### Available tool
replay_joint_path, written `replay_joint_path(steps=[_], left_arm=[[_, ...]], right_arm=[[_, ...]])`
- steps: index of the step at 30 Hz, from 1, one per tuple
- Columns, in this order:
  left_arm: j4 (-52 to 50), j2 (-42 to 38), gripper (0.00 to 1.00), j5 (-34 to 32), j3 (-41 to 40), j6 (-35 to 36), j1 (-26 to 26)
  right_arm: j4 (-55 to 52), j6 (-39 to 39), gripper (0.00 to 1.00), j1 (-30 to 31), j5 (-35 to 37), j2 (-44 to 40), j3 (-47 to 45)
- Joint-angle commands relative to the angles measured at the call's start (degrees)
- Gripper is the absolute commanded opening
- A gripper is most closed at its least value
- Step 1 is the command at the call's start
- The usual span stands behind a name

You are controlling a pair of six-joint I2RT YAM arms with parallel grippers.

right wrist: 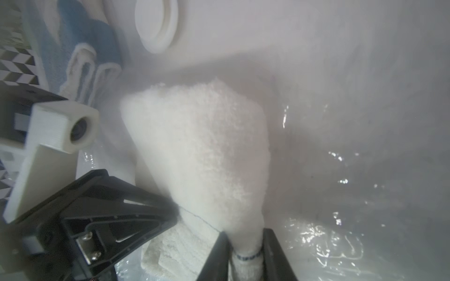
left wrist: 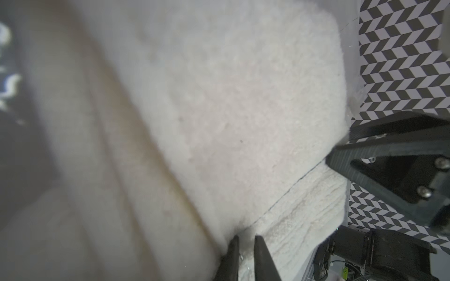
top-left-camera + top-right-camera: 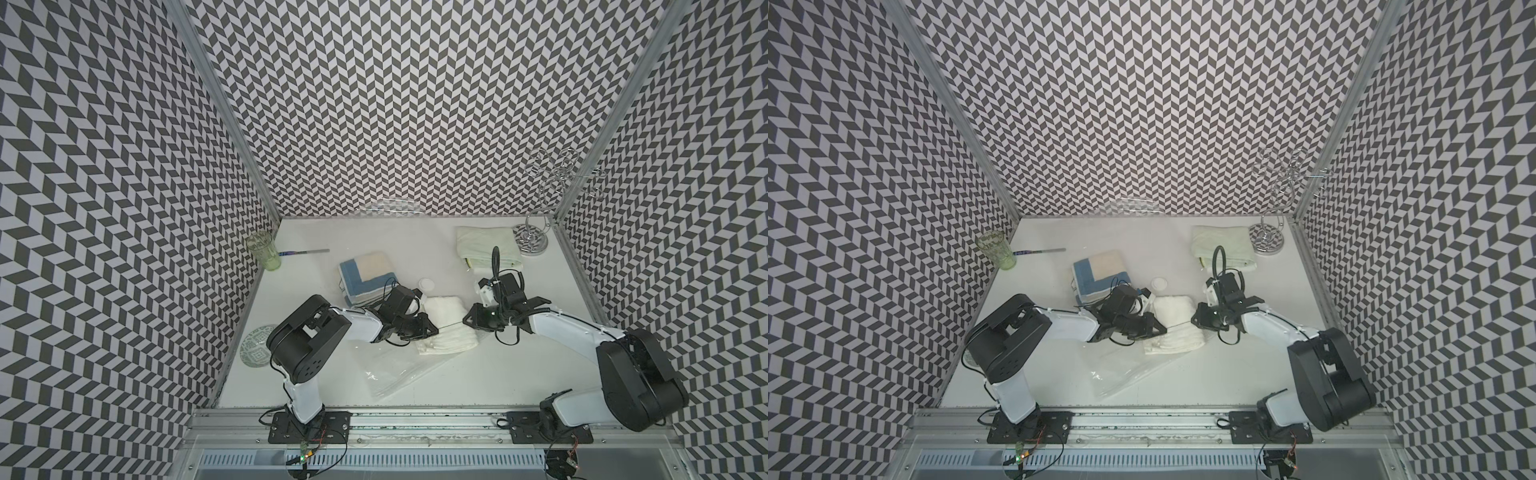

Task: Place the folded towel into the vacuum bag
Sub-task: Pick up the towel from the vacuum bag.

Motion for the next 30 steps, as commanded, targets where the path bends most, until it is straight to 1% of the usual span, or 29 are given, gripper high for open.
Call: replay_joint_path(steps=[1,3,5,7,9,11,16,20,24,27,28,30], left_arm=[[2.83,1.81,0.16,0.92,-0.89,-1.13,0.12],[3.04,2.28,0.15,0.63,-0.69,-0.88,0.3],[3.4,2.6,0.14,0.31,-0.76,-0.9,0.57],[4.17,3.0,0.14,0.39,-1.15,-1.07,0.71],[4.82,2.78,0.14,0.53,-1.99,-1.44,1.14],[5.75,1.84,0.14,0.64,-3.43,-1.9,1.82],[5.79,-0.57,0.14,0.78,-5.13,-2.08,2.86],[4.11,-3.55,0.15,0.94,-5.31,-2.02,3.5],[0.05,-9.6,0.16,0.07,-6.69,-0.86,4.83],[-3.17,-13.09,0.16,-3.04,-8.84,0.57,5.72],[-3.02,-13.11,0.16,-4.36,-9.8,0.72,5.89],[-1.01,-10.45,0.15,-3.49,-10.55,0.45,6.73]], right_arm=[[-5.13,-2.15,0.18,6.49,14.53,0.72,7.93],[-8.57,-1.84,0.16,11.48,20.47,1.86,11.81],[-10.23,-0.8,0.15,15.95,23.46,3.23,14.57],[-10.26,0.73,0.14,19.71,22.97,4.56,16.03],[-7.58,2.98,0.14,22.04,18.6,5.67,15.02],[-4.59,4.72,0.13,22.57,15.52,6.36,12.19],[0.16,5.67,0.11,22.31,12.43,8.02,5.96],[0.87,4.56,0.11,21.28,12.37,9.3,4.39],[0.03,1.86,0.12,20.02,12.88,8.79,5.03],[-1.18,-0.83,0.18,20.39,11.97,8.51,6.54],[-1.51,-1.58,0.23,20.69,12.16,8.08,6.87],[-2.48,-2.84,0.32,20.98,13.56,7.58,7.67]])
